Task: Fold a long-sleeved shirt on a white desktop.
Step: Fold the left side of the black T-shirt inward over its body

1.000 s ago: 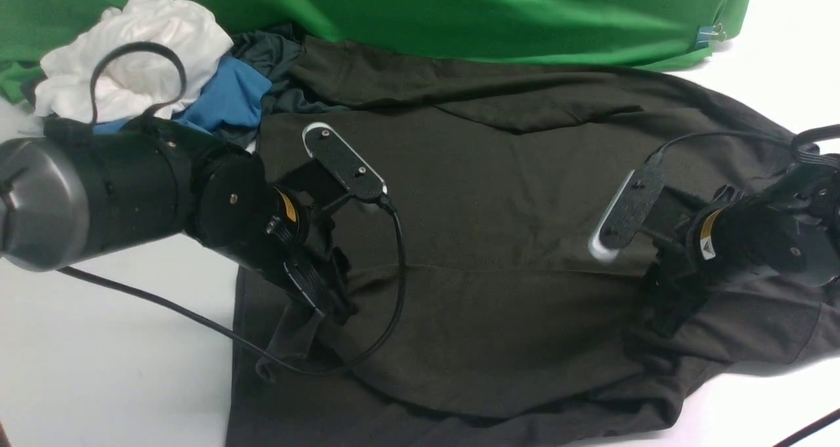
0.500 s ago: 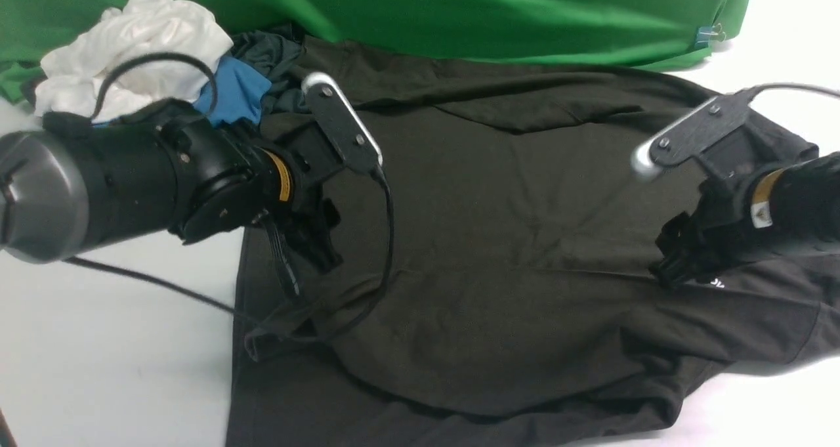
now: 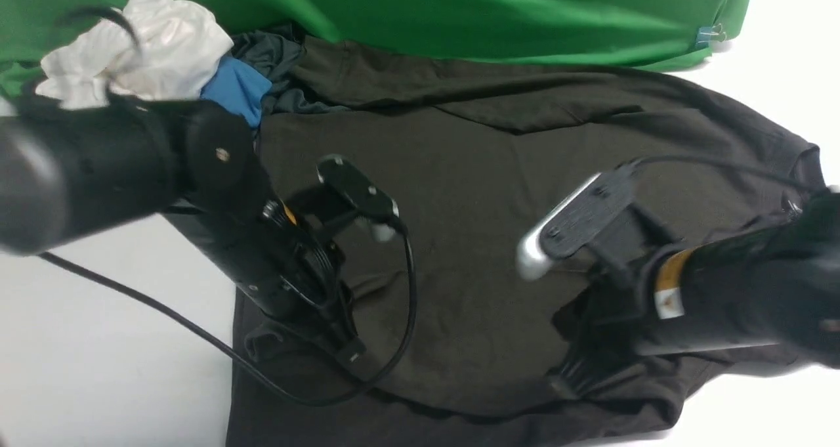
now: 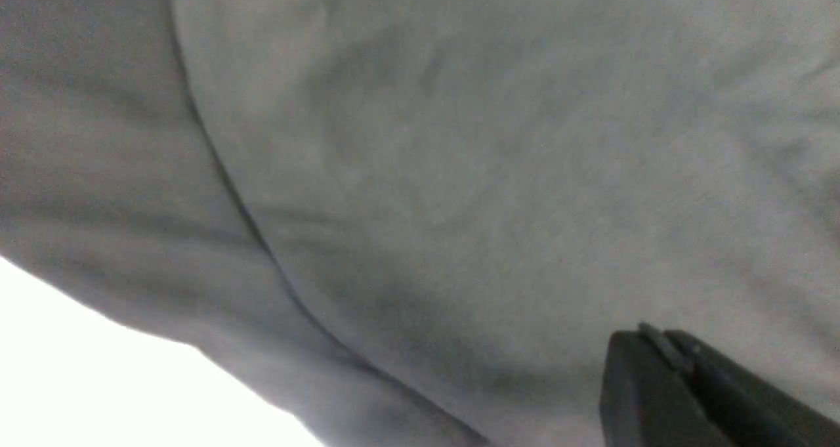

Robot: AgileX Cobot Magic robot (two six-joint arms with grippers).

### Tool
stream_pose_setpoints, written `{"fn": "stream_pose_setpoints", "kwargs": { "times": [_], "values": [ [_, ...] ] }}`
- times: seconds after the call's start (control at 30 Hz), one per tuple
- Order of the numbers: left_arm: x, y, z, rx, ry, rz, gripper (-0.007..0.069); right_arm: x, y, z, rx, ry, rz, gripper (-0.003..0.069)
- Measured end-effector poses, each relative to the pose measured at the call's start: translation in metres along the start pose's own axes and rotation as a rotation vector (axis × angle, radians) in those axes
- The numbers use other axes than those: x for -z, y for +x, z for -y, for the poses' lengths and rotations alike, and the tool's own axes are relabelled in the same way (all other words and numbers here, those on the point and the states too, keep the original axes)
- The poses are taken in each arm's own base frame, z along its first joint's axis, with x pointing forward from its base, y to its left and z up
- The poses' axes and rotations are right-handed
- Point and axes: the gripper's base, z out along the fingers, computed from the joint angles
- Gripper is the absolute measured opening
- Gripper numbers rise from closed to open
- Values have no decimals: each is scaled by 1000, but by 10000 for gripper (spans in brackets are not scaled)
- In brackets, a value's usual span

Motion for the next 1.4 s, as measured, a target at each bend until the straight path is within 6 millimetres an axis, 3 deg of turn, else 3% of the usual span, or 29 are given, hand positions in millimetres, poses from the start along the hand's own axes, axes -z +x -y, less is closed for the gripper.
{"fn": "stream_pose_setpoints", "kwargs": {
  "times": [0.1,0.37,0.4,0.5,0.57,0.7,0.8,0.97,1.17,1.27,1.4],
  "values": [
    [-12,-2,-16,2,-111,5,20,-13,3,-1,1,-2,-46,30],
    [-25,-1,-83,-3,-398,141,20,-15,4,-1,1,-2,-51,30],
    [-22,3,-98,58,-421,143,20,-15,5,-1,1,-2,-64,30],
    [-8,6,-112,174,-426,147,20,-15,6,-1,2,-2,-72,32],
    [5,7,-113,261,-389,152,20,-15,6,-1,2,-2,-70,34],
    [19,11,-89,327,-200,112,20,-15,5,-1,2,-2,-62,34],
    [20,20,-72,340,-75,41,38,-15,5,-1,9,-3,-60,38],
    [13,25,-72,317,-105,57,143,-15,4,-1,9,-3,-48,44],
    [13,12,-89,60,-273,193,372,-15,2,-1,24,-3,-24,57],
    [4,11,-91,-83,-272,166,423,-15,1,-1,28,-3,-15,61],
    [-15,13,-92,-203,-222,118,429,-15,1,-1,32,-3,-14,69]
  ]
}}
